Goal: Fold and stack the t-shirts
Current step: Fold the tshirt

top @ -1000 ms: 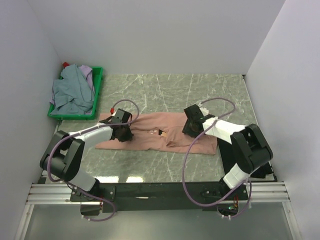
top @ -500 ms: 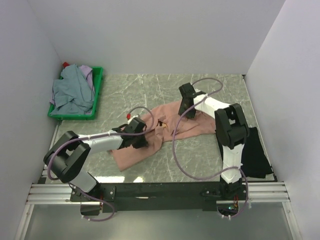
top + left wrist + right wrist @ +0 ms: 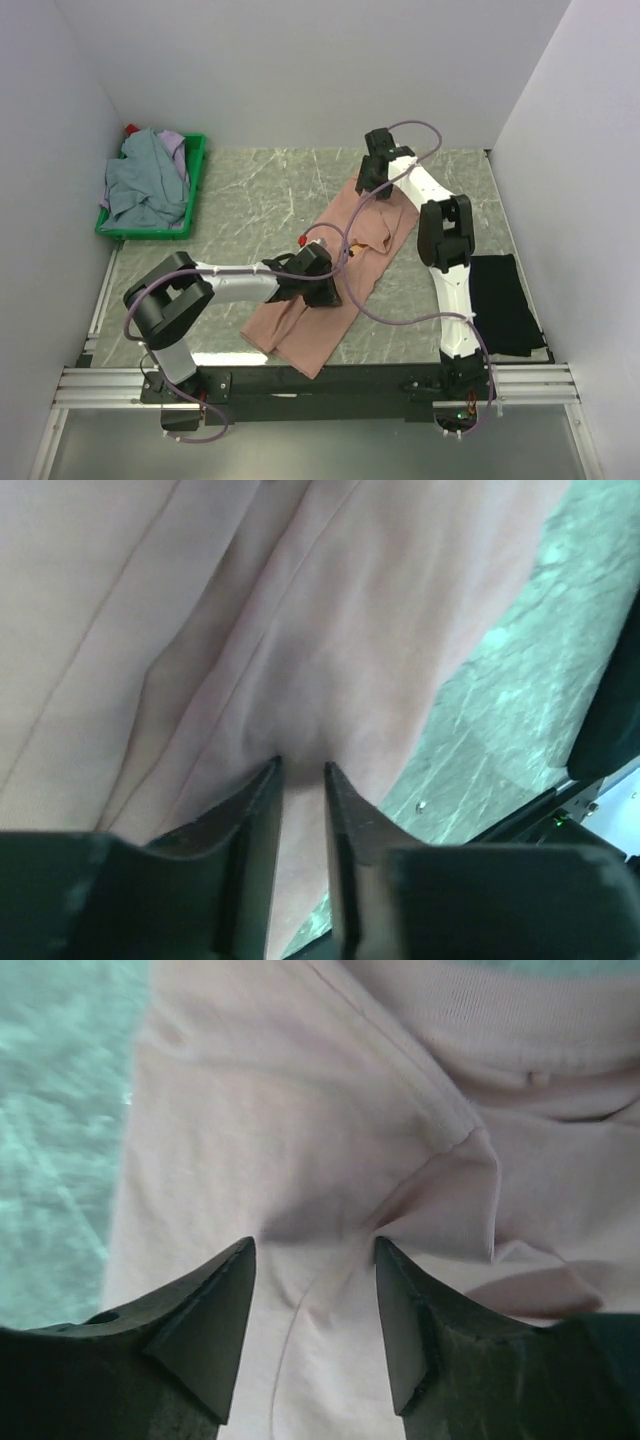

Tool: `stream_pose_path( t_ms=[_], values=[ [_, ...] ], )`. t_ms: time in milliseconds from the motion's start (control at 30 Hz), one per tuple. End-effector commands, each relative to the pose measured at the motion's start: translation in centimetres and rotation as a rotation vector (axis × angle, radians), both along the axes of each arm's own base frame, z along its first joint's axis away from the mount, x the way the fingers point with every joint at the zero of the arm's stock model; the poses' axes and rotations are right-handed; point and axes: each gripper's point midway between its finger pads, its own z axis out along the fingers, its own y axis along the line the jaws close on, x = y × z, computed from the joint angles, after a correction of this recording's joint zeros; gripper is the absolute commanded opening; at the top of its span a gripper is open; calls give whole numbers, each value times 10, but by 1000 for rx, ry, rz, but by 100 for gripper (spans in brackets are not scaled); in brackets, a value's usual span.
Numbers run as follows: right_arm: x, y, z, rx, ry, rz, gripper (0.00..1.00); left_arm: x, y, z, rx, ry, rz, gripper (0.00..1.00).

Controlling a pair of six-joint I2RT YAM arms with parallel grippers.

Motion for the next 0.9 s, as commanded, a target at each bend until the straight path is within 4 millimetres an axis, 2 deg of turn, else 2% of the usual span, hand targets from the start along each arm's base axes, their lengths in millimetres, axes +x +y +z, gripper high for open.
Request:
stream_pose_path(
  t_ms=[0, 33, 67, 100, 133, 167, 200, 233, 267, 300, 333, 367, 433, 467, 567, 700, 733, 767, 833, 867],
  values=[
    [19, -2, 63, 25, -115, 14, 61, 18, 1, 21, -4, -56, -19, 32],
    [16, -6, 70, 14, -117, -4, 61, 21, 8, 30, -3, -77, -17, 35],
    [13, -8, 96, 24, -159, -23, 61, 30, 19, 34, 5, -89, 6, 37],
    [4, -13, 93, 17, -141, -40, 61, 36, 26, 45, 0, -119, 22, 39],
    [-1, -15, 99, 20, -156, -53, 61, 36, 39, 45, 34, -127, 15, 42],
    [-8, -18, 121, 34, -194, -84, 61, 43, 50, 47, 54, -135, 36, 43],
    [-23, -23, 107, 25, -153, -98, 61, 47, 58, 53, 66, -154, 46, 44],
    [-31, -25, 107, 28, -144, -110, 61, 52, 67, 55, 92, -167, 42, 42],
    [-40, -29, 117, 43, -156, -142, 60, 48, 74, 53, 126, -149, 29, 41],
    [-55, -31, 99, 36, -115, -149, 57, 48, 81, 53, 158, -153, 30, 41],
    [-63, -31, 95, 43, -108, -151, 56, 51, 88, 54, 195, -177, 29, 40],
    [-83, -36, 83, 40, -78, -170, 54, 49, 95, 51, 224, -166, 28, 40],
    [-92, -39, 76, 56, -95, -189, 54, 44, 105, 46, 236, -153, 25, 39],
    [-105, -40, 64, 57, -74, -197, 53, 42, 107, 44, 235, -146, 15, 38],
    [-115, -44, 46, 46, -34, -207, 52, 35, 113, 33, 262, -120, -5, 36],
    [-116, -43, 24, 27, 10, -197, 51, 33, 113, 27, 263, -114, -16, 36],
    [-115, -44, 12, 12, 39, -196, 51, 32, 114, 23, 269, -106, -22, 36],
    [-108, -42, 14, 11, 33, -193, 51, 33, 113, 21, 272, -102, -25, 36],
    [-106, -44, -2, -20, 76, -189, 51, 34, 113, 11, 294, -89, -30, 36],
    [-97, -42, 2, -22, 62, -185, 51, 35, 114, 7, 300, -86, -28, 36]
  ],
)
